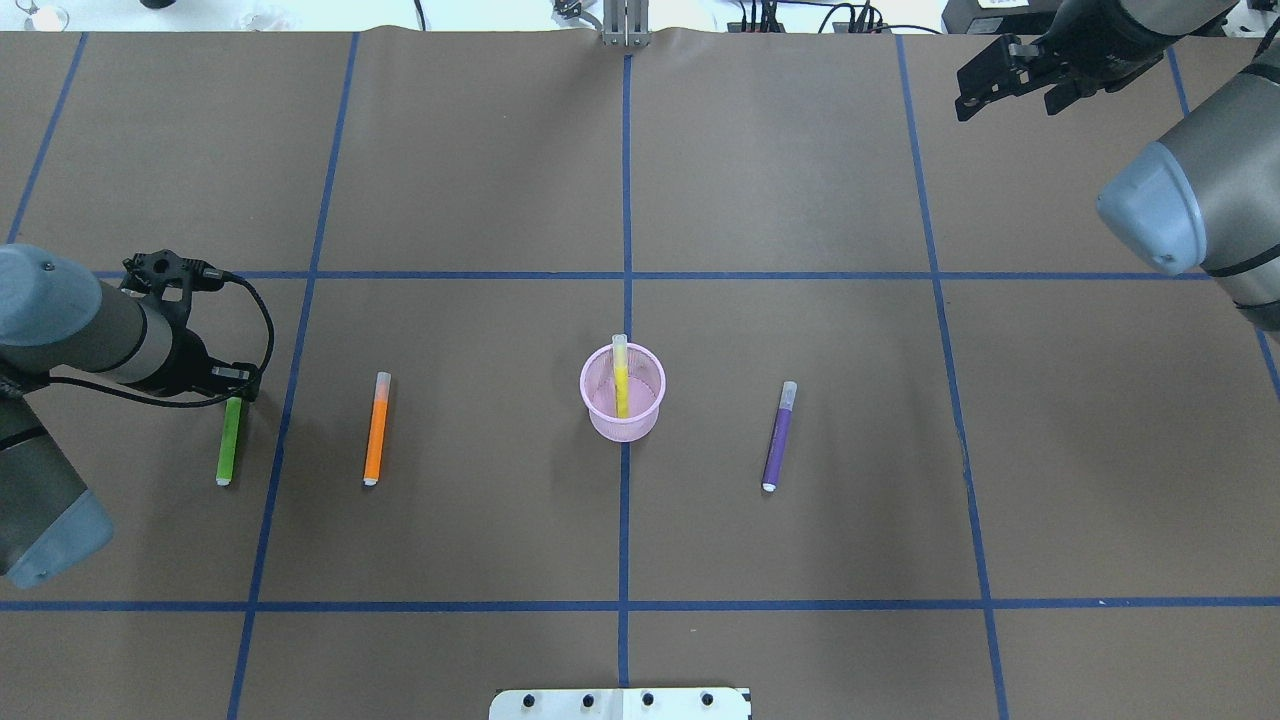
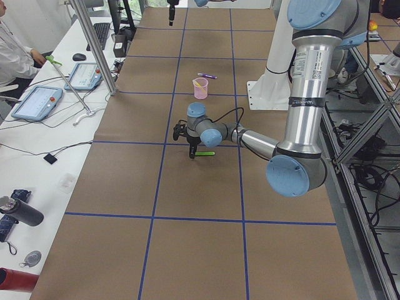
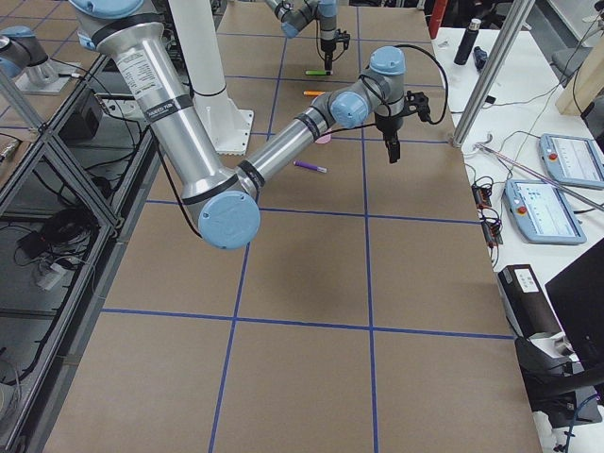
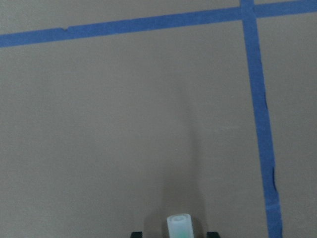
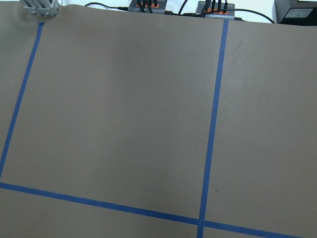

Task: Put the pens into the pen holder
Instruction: 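Raise the right gripper away while the left gripper reaches the green pen, then grasp the green pen with the left gripper and lift it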

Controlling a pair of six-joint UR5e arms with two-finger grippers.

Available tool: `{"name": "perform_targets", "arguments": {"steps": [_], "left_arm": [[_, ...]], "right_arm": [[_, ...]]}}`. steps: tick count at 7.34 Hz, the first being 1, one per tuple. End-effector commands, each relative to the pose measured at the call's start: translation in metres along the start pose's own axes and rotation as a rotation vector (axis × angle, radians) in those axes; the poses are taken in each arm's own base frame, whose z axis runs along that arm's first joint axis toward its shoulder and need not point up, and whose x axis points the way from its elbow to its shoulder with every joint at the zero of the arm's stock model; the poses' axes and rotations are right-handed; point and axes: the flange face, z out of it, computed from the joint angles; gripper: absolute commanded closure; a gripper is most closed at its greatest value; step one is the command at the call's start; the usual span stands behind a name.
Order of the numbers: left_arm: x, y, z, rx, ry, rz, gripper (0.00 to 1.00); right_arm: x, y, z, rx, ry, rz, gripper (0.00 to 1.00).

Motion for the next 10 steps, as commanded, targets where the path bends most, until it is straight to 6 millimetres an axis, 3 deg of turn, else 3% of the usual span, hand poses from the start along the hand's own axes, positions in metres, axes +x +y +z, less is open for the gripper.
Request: {"name": "perform_targets", "arguments": {"steps": [1,3,4,6,8,10], "left_arm": [[0.003,0.002,0.002,-0.005,0.0,0.006,0.61],[0.004,0.003,0.001,-0.001,0.002,0.01,1.0],[0.005,0.003,-0.001,0.002,0.005,0.024,1.0],[0.025,0.0,-0.042,0.055,0.065,0.053,1.0],[0.078,-0.011,-0.107,0.189,0.167,0.156,1.0],[0.155,-0.048,-0.16,0.376,0.249,0.2,1.0]], "right_arm": [[0.0,0.0,0.0,0.001,0.0,0.002,0.01],[0.0,0.0,0.0,0.001,0.0,0.001,0.01],[0.0,0.0,0.0,0.001,0.0,0.002,0.01],[0.001,0.0,0.0,0.001,0.0,0.002,0.01],[0.002,0.001,0.001,0.003,0.001,0.001,0.01],[0.003,0.002,0.003,-0.001,0.002,0.002,0.01]]}}
